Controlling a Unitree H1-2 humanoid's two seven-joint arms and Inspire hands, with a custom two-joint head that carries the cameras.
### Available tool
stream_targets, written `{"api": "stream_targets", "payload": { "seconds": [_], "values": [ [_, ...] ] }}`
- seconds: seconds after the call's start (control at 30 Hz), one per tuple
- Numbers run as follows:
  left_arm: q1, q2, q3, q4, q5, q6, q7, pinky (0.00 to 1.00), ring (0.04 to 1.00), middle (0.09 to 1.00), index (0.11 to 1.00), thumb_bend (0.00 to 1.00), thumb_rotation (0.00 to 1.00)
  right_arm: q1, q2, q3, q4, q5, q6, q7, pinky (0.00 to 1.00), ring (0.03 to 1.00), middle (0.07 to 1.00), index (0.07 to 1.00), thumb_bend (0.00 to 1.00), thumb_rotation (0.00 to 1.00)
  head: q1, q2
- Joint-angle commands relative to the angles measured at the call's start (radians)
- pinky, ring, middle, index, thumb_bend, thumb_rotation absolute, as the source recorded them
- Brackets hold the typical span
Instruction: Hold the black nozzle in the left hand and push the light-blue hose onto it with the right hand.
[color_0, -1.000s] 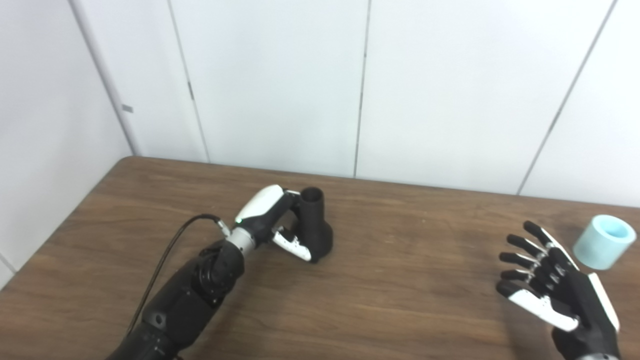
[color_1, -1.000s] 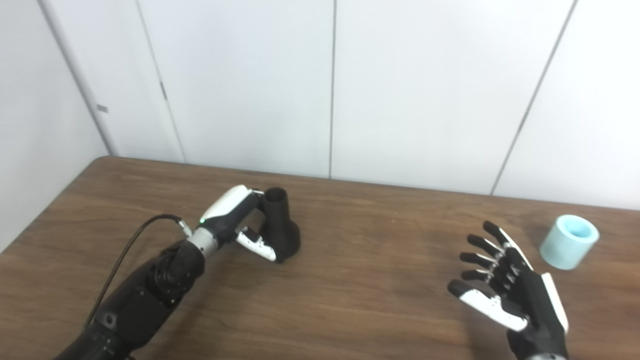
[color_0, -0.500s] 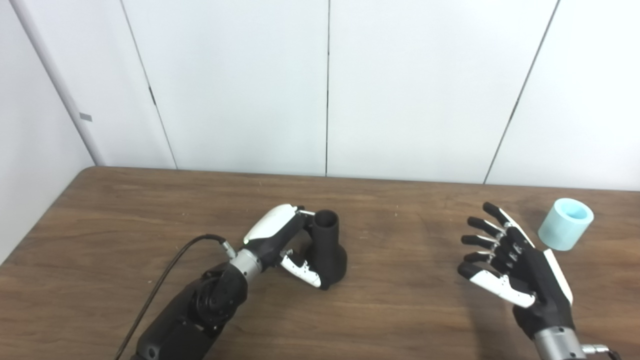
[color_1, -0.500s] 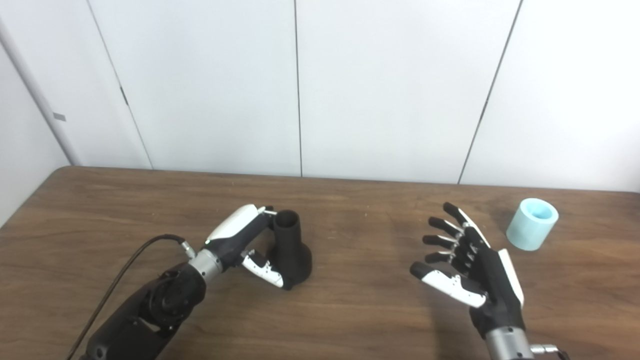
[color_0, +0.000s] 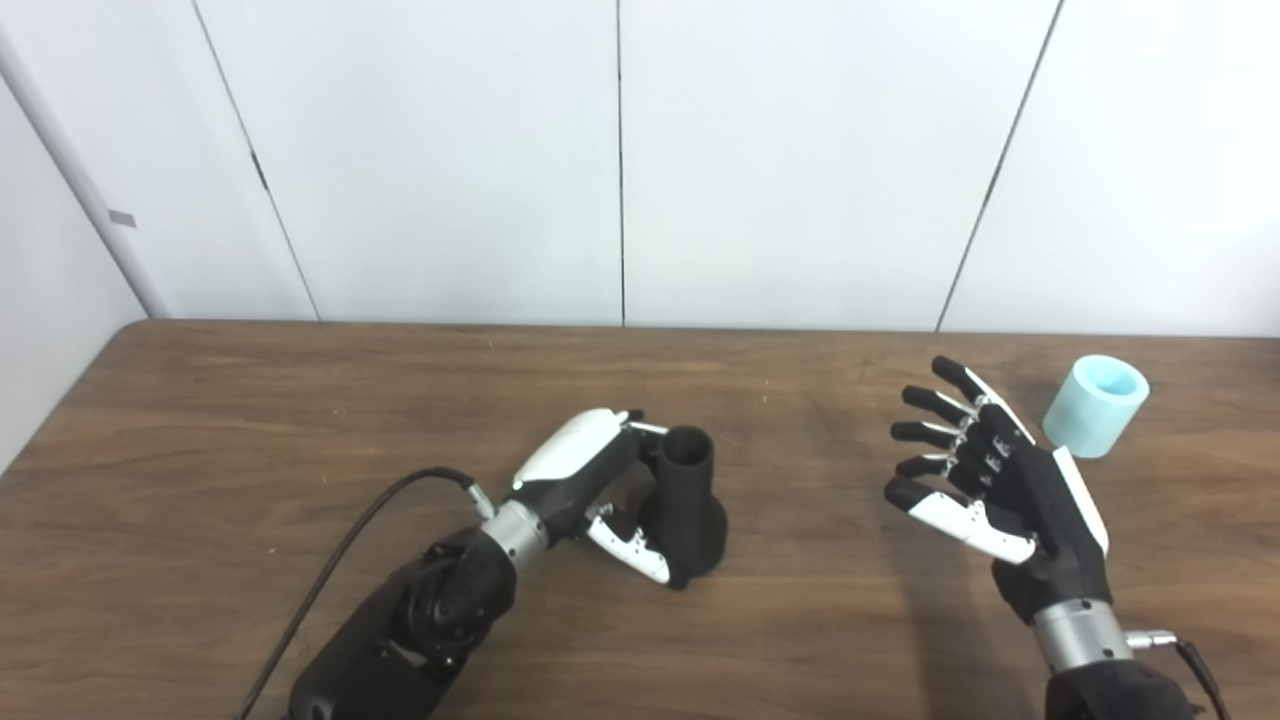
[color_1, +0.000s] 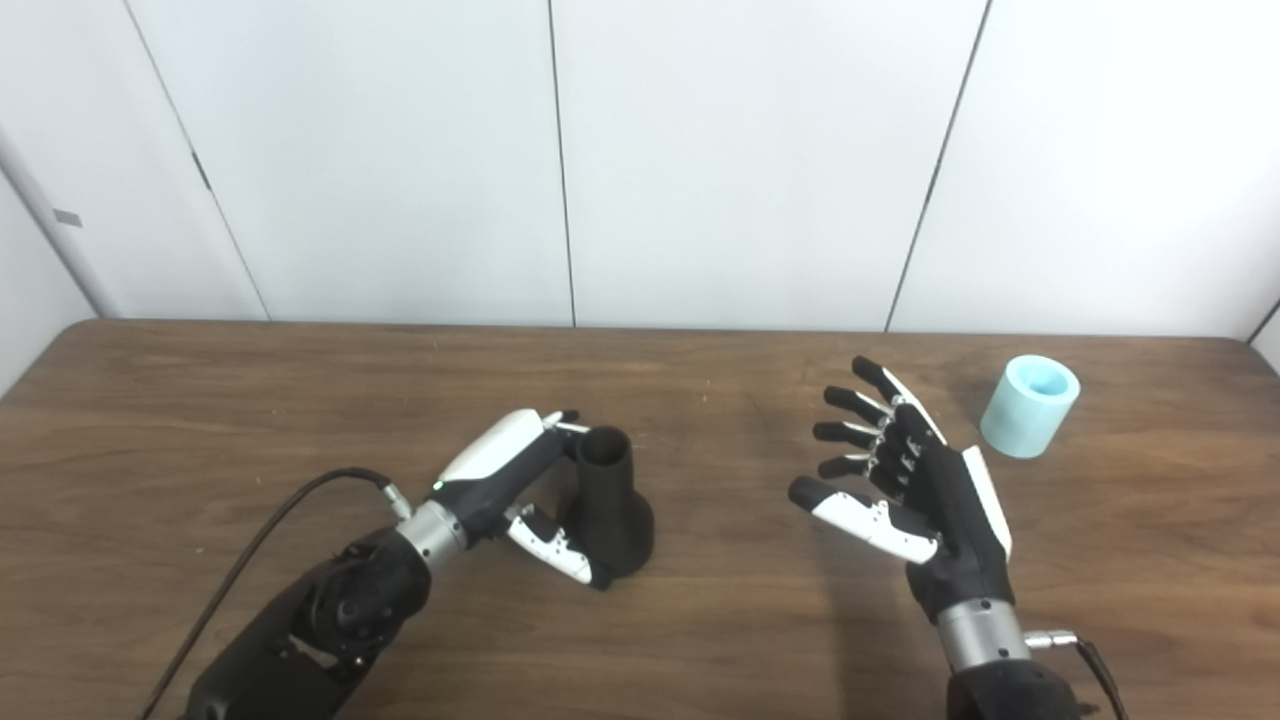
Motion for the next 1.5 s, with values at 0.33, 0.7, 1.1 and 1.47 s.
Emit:
{"api": "stream_targets", "payload": {
  "seconds": [0.33, 0.7, 1.1, 1.47],
  "values": [
    [0.062, -0.027, -0.084, 0.047, 0.009, -0.018, -0.116, 1.00, 0.608, 0.501, 0.476, 0.52, 0.00, -0.054, -0.010, -0.031, -0.079, 0.028, 0.029, -0.009, 0.61, 0.739, 0.801, 0.889, 0.74, 0.28, -0.084, -0.016],
    [0.057, -0.021, -0.090, 0.061, 0.008, -0.051, -0.121, 1.00, 0.616, 0.504, 0.474, 0.52, 0.00, -0.167, -0.191, -0.107, -0.197, -0.066, 0.168, 0.008, 0.54, 0.690, 0.781, 0.868, 0.74, 0.28, -0.135, -0.020],
    [0.059, 0.021, -0.061, 0.128, -0.019, -0.123, -0.110, 1.00, 0.618, 0.498, 0.478, 0.53, 0.00, -0.331, -0.483, -0.176, -0.056, -0.191, 0.250, 0.080, 0.52, 0.656, 0.775, 0.808, 0.78, 0.16, -0.366, -0.108],
    [0.067, 0.033, -0.036, 0.209, -0.025, -0.227, -0.077, 1.00, 0.603, 0.497, 0.477, 0.53, 0.00, -0.481, -0.573, -0.139, 0.141, -0.515, 0.251, 0.354, 0.67, 0.738, 0.785, 0.804, 0.83, 0.12, -0.465, -0.169]
  ]
}}
